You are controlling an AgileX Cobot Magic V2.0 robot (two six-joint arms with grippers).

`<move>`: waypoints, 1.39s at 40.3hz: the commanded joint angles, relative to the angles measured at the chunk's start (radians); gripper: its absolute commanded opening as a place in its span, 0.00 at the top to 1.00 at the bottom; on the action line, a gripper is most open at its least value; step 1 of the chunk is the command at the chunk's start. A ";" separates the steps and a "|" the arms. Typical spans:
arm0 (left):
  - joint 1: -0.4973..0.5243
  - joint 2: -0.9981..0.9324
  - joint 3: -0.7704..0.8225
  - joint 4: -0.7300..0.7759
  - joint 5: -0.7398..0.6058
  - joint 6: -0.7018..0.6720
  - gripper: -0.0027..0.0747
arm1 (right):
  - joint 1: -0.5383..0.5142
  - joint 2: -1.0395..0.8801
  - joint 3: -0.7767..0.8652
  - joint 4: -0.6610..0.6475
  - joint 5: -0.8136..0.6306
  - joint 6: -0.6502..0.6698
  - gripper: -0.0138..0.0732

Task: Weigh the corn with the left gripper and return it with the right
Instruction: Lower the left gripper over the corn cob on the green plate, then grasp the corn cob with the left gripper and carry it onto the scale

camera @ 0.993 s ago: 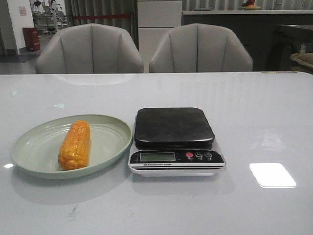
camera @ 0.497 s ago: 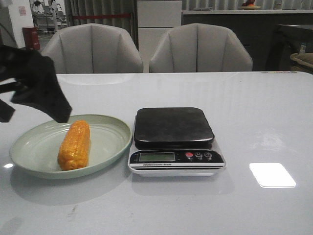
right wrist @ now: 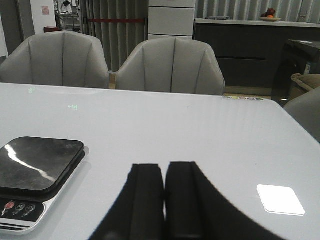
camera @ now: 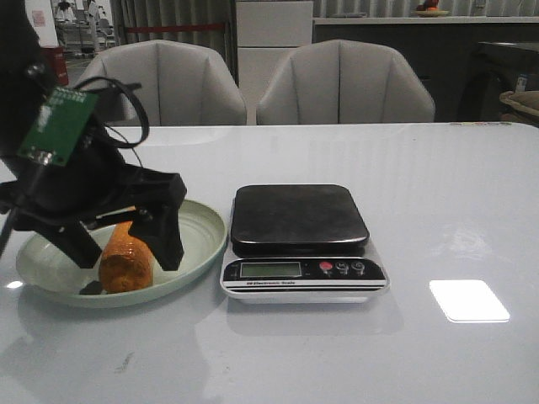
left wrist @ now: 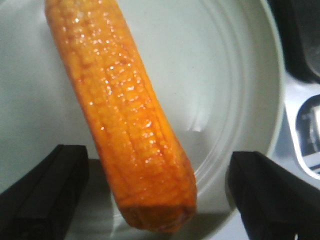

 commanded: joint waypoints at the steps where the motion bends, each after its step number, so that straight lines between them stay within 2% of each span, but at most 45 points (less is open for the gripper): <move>1: -0.006 -0.001 -0.041 -0.012 -0.020 -0.029 0.19 | -0.008 -0.018 0.004 -0.014 -0.079 -0.003 0.64; 4: -0.006 0.010 -0.047 -0.014 -0.030 -0.041 0.23 | -0.008 -0.018 0.004 -0.014 -0.079 -0.003 0.64; 6: -0.006 0.010 -0.058 -0.014 -0.031 -0.041 0.32 | -0.008 -0.018 0.004 -0.014 -0.079 -0.003 0.64; 13: -0.019 0.003 -0.138 -0.014 0.015 -0.034 0.81 | -0.008 -0.018 0.004 -0.014 -0.079 -0.003 0.64; 14: -0.024 0.001 -0.147 -0.014 0.020 -0.030 0.84 | -0.008 -0.018 0.004 -0.014 -0.079 -0.003 0.64; 17: -0.049 -0.012 -0.197 -0.014 0.028 -0.026 0.79 | -0.008 -0.018 0.004 -0.014 -0.079 -0.003 0.64; 29: -0.195 0.007 -0.371 -0.012 0.017 -0.023 0.79 | -0.008 -0.018 0.004 -0.014 -0.079 -0.003 0.64; 39: -0.225 0.093 -0.423 -0.059 -0.004 -0.037 0.77 | -0.008 -0.018 0.004 -0.014 -0.079 -0.003 0.64; 42: -0.225 0.113 -0.423 -0.066 -0.020 -0.037 0.71 | -0.008 -0.018 0.004 -0.014 -0.079 -0.003 0.64; 44: -0.225 0.131 -0.425 -0.076 -0.029 -0.037 0.62 | -0.008 -0.018 0.004 -0.014 -0.079 -0.003 0.64; 51: -0.225 0.148 -0.425 -0.100 -0.050 -0.037 0.18 | -0.008 -0.018 0.004 -0.014 -0.079 -0.003 0.64; 54: -0.225 0.148 -0.425 -0.101 -0.052 -0.037 0.10 | -0.008 -0.018 0.004 -0.014 -0.079 -0.003 0.64; 56: -0.225 0.144 -0.425 -0.102 -0.052 -0.037 0.10 | -0.008 -0.018 0.004 -0.014 -0.079 -0.003 0.64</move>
